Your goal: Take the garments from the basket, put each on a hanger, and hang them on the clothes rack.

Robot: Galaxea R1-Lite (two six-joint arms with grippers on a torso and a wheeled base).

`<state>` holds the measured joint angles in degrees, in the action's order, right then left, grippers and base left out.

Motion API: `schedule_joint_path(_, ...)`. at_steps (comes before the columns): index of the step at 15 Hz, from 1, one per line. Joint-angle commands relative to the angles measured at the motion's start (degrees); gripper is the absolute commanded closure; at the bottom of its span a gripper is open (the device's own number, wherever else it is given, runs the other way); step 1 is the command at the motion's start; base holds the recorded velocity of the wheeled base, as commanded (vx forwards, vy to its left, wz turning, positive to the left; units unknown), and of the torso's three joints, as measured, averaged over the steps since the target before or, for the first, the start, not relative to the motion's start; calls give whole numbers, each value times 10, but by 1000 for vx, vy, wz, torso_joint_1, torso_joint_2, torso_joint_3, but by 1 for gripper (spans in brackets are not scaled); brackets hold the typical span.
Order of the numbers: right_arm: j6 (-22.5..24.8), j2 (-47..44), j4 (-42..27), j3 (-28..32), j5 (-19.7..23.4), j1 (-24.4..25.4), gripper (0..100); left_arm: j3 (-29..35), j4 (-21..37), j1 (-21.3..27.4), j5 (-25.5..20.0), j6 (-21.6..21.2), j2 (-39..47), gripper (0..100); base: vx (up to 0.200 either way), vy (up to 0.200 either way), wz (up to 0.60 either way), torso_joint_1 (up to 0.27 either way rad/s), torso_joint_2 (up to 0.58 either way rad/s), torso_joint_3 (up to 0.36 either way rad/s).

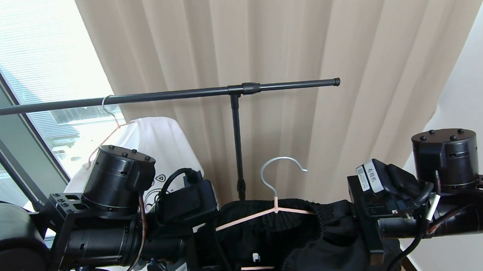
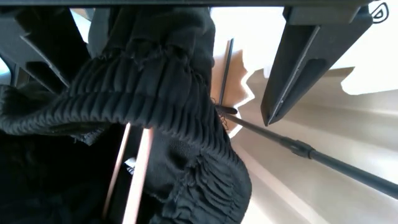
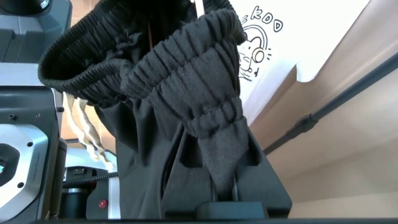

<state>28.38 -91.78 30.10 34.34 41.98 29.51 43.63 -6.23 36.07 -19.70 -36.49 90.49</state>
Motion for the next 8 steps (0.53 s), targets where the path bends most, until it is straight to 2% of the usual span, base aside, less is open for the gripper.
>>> schedule_joint_path(1,0,1,0,0,0,1,100,0,0,2,-1,0,3,0,0,0,0,0,0,0)
schedule_joint_path(5,0,4,1,-1,0,1,100,1,0,2,-1,1,3,0,0,0,0,0,0,0)
schedule_joint_path(6,0,4,1,-1,0,1,100,1,0,2,-1,0,2,100,0,0,0,0,0,0)
schedule_joint_path(8,-1,1,21,-5,0,1,100,1,0,2,-1,1,0,100,0,0,0,0,0,0)
